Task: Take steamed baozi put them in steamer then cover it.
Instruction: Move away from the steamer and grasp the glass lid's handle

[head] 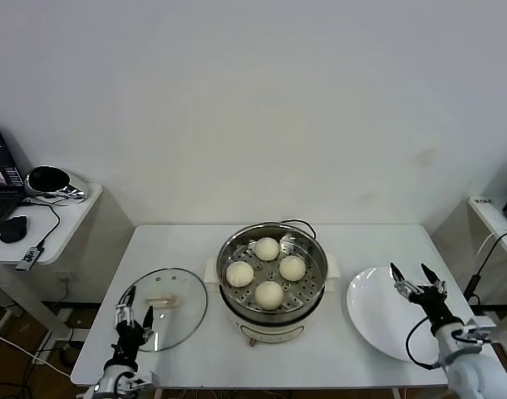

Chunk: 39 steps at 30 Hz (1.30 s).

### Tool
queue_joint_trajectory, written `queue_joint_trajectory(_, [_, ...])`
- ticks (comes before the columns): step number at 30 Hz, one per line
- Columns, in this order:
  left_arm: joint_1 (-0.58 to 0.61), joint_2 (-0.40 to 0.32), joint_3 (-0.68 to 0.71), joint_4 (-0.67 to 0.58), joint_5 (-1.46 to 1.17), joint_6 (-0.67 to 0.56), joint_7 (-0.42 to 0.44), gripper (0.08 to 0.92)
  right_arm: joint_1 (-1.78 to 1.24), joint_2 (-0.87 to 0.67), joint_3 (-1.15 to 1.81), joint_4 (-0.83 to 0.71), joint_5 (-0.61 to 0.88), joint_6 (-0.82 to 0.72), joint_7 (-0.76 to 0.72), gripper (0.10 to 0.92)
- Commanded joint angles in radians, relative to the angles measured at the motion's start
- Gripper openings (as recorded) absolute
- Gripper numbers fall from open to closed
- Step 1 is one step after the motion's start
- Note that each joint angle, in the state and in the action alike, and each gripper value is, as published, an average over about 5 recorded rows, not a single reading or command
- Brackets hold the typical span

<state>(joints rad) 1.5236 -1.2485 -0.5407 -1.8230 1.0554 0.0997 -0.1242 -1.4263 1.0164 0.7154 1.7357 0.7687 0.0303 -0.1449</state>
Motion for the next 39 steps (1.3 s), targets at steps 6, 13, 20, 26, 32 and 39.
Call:
queue_joint_trajectory(6, [-0.11,0.006,0.071,0.129,0.295,0.067,0.068,0.823,-0.059,0.045,0.036,0.004,-0.014,0.012,0.026,0.823])
queue_joint_trajectory(13, [-0.149,-0.018,0.066,0.156,0.292,0.092,0.076,0.823,-0.054,0.056,0.021,-0.001,-0.032,0.017,0.028,0.823])
queue_joint_trajectory(20, [-0.181,-0.016,0.067,0.184,0.29,0.111,0.092,0.823,-0.065,0.063,0.01,-0.006,-0.041,0.018,0.026,0.823])
queue_joint_trajectory(26, [-0.22,-0.017,0.084,0.209,0.29,0.117,0.104,0.823,-0.064,0.063,0.006,-0.007,-0.047,0.016,0.028,0.823])
queue_joint_trajectory(32, [-0.253,-0.03,0.099,0.233,0.292,0.158,0.115,0.823,-0.062,0.066,0.004,-0.01,-0.05,0.016,0.031,0.823])
queue_joint_trajectory(39, [-0.287,-0.059,0.11,0.243,0.293,0.23,0.112,0.823,-0.061,0.068,-0.002,-0.021,-0.057,0.021,0.03,0.823])
